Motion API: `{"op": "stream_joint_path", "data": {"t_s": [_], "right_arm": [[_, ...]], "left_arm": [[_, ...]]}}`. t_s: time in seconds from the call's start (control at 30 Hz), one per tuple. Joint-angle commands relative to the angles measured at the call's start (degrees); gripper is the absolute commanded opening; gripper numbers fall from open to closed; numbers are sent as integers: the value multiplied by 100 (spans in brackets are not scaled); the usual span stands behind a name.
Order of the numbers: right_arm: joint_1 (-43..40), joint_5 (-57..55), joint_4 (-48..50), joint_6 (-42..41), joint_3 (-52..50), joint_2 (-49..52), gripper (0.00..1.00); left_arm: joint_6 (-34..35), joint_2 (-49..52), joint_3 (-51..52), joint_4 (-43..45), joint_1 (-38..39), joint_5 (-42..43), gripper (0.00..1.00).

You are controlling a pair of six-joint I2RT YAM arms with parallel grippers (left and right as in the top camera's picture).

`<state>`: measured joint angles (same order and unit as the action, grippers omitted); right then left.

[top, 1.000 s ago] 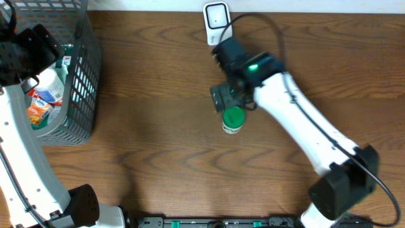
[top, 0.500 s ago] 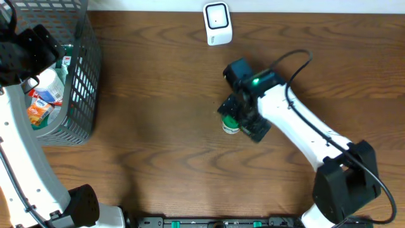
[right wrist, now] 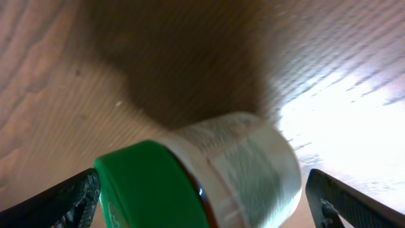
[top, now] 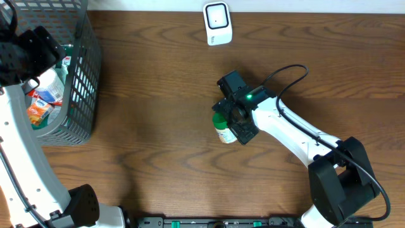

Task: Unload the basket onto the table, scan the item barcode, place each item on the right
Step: 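Lower the jar onto the table and open the right gripper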

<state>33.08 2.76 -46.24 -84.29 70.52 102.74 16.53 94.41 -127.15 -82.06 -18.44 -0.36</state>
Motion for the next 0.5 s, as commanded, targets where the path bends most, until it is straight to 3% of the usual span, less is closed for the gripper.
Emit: {"op": "stream_joint_path", "data": {"t_s": [0.0, 0.1, 0.4, 0.47], "right_arm": [[-46, -280, -133, 428, -46, 44, 99], [-116, -273, -149, 1078, -42, -4, 99], [-507, -201, -66, 4957, 472, -457, 99], [-533, -79, 26, 5386, 522, -560, 99]], "left_arm": [[26, 44, 31, -11, -9, -7, 90], [26, 44, 31, -9, 33, -2, 90], [24, 212, 31, -11, 251, -11, 91], [24, 297, 31, -15, 251, -11, 91]]}}
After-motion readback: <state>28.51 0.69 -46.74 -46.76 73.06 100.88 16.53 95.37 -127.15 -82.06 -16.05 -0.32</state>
